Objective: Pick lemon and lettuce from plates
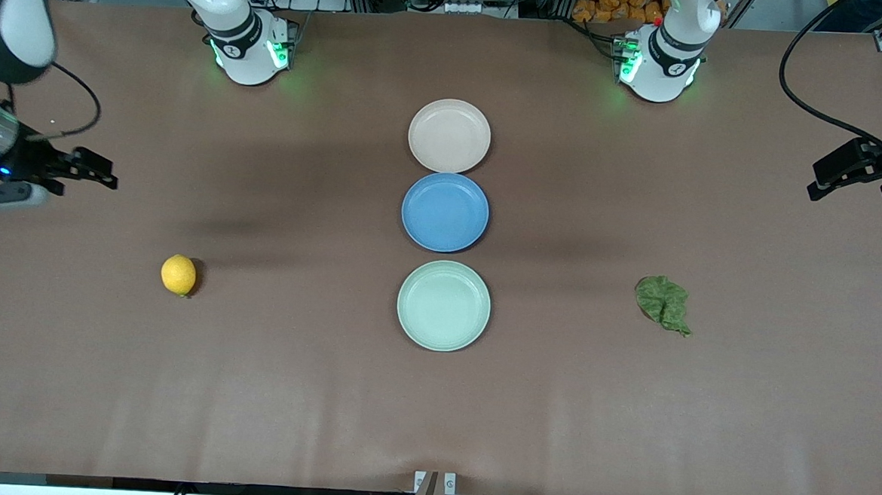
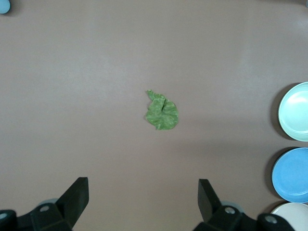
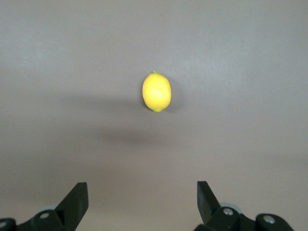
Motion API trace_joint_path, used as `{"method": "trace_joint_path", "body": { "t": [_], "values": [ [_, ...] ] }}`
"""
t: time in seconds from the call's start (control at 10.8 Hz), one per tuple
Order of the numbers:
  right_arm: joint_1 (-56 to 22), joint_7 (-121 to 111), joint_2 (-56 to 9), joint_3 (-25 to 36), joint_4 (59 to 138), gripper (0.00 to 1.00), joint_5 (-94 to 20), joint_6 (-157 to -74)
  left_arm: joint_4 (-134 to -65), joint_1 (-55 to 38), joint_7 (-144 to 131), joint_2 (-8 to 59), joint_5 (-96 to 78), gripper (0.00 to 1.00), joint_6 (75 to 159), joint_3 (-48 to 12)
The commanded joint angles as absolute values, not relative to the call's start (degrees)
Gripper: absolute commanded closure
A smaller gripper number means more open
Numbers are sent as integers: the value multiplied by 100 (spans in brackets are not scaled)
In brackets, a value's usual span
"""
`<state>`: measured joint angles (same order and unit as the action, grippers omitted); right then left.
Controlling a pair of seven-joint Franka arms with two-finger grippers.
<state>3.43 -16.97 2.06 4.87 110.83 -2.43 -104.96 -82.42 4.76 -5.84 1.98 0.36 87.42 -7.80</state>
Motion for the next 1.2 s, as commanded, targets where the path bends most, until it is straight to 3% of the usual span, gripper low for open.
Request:
{"method": "trace_joint_path", "body": {
  "t": [0.0,0.37,1.11],
  "values": [
    [229,-1521,185,396,10321,0,-141,-10012,-8209,501,-563,123,35,0,8631,-800],
    [211,-898,176,80,9336,0,-158,-9073,-8209,501,-563,132,26,0,8631,-809],
    [132,-352,185,-35,9229,0,-211,-8780,-8209,483,-563,123,18,0,8631,-817]
  ]
}}
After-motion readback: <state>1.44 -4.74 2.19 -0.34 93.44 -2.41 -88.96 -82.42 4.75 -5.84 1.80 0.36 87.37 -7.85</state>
